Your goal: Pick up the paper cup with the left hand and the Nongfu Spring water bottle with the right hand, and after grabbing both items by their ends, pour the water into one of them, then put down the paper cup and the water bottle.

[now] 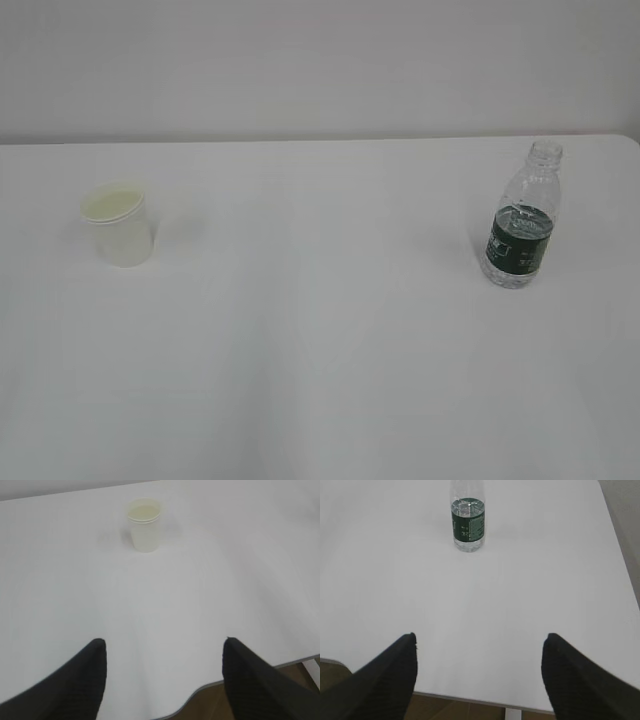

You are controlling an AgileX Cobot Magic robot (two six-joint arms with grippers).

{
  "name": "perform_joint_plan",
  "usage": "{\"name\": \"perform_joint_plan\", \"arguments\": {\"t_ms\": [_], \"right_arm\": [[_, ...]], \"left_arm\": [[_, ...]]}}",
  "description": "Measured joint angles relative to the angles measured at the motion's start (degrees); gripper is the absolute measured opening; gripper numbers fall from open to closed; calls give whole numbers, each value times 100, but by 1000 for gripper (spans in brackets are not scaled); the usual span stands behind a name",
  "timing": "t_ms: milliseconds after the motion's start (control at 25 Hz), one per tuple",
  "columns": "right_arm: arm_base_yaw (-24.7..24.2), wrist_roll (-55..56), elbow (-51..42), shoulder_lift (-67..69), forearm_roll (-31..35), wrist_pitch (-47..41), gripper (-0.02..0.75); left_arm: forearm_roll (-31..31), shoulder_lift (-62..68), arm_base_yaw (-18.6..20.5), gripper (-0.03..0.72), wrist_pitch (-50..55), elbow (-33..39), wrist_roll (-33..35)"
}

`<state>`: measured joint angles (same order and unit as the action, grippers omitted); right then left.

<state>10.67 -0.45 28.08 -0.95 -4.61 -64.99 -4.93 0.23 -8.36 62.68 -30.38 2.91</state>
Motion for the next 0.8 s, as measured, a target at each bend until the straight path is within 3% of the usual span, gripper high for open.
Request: {"name": "perform_joint_plan", "arguments": {"t_ms": [520,800], "right_arm": [[-27,0,0,0,9,0,590],[-433,0,0,0,22,0,590]], "left_arm": [[0,0,28,515,0,0,0],[0,0,640,515,0,0,0]]}}
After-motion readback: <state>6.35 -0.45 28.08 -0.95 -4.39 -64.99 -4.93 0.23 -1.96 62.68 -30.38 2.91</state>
